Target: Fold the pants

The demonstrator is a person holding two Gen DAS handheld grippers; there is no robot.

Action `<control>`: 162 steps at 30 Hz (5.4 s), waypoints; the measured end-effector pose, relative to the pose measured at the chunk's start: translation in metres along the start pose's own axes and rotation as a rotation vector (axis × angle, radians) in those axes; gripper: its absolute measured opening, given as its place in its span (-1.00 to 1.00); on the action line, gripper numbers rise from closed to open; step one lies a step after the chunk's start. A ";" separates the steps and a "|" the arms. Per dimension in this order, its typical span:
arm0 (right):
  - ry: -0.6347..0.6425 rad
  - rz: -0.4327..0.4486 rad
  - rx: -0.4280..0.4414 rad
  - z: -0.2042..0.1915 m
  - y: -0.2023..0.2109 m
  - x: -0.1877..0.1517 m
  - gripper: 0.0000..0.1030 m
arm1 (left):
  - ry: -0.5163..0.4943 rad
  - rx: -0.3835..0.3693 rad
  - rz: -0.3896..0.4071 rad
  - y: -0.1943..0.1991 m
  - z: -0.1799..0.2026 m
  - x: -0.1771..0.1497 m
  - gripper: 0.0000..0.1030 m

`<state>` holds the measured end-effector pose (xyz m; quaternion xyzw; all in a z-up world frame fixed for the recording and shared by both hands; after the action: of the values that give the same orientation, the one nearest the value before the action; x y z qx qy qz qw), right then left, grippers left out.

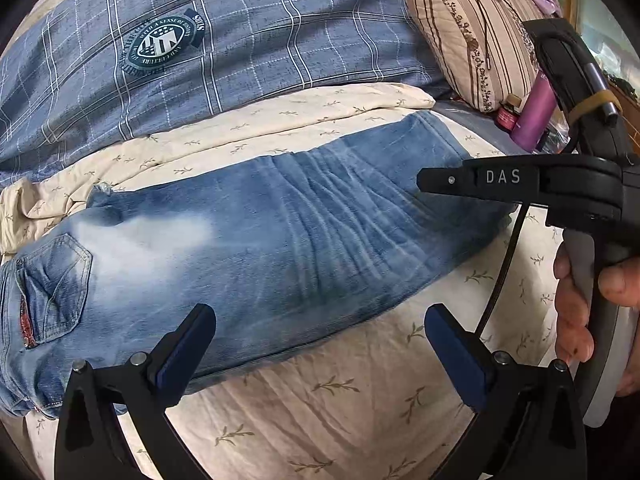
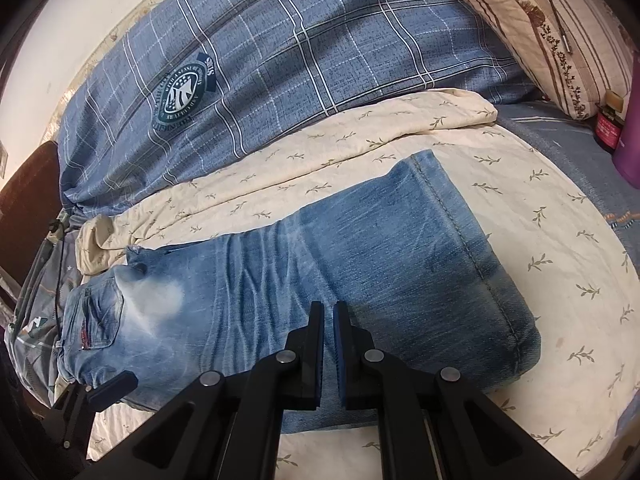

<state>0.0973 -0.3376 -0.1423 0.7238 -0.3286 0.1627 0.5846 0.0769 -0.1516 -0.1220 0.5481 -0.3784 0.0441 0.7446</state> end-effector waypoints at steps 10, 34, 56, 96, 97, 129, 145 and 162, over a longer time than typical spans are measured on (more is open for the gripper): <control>-0.008 0.005 0.003 0.005 0.003 0.000 -0.85 | -0.013 -0.004 -0.003 -0.001 0.005 -0.001 1.00; -0.323 0.054 0.202 0.053 0.058 -0.046 -0.86 | 0.301 0.247 0.017 -0.005 -0.106 0.028 1.00; -0.542 0.310 0.173 0.101 0.088 -0.052 0.99 | 0.252 0.383 0.155 0.012 -0.104 0.038 1.00; -0.043 0.095 0.243 -0.097 0.003 -0.014 -0.62 | 0.463 0.490 0.140 0.046 -0.205 0.017 1.00; -0.037 0.064 0.257 -0.107 -0.007 -0.018 -0.62 | 0.474 0.495 0.141 0.048 -0.211 0.015 1.00; -0.069 -0.046 0.335 -0.078 -0.019 -0.002 0.25 | 0.311 0.443 -0.011 -0.011 -0.152 0.020 1.00; 0.032 -0.084 0.217 -0.128 -0.091 0.025 0.44 | 0.591 0.567 0.198 0.053 -0.230 0.004 1.00; -0.010 0.068 0.371 -0.100 -0.007 0.012 0.44 | 0.906 0.494 0.086 0.158 -0.319 -0.113 1.00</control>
<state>0.1254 -0.2448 -0.1134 0.8084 -0.3203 0.2365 0.4336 0.0848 0.2211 -0.1036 0.6172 -0.0185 0.3957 0.6798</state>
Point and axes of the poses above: each gripper's, at about its wrist camera, not at the fingertips, and y roughly against the way its jaws point, z to its right, x to its top, the point moved 4 cm from there along -y, roughly the way its jaws point, and after that the axes turned 6 degrees about y, right-handed, at the moved point
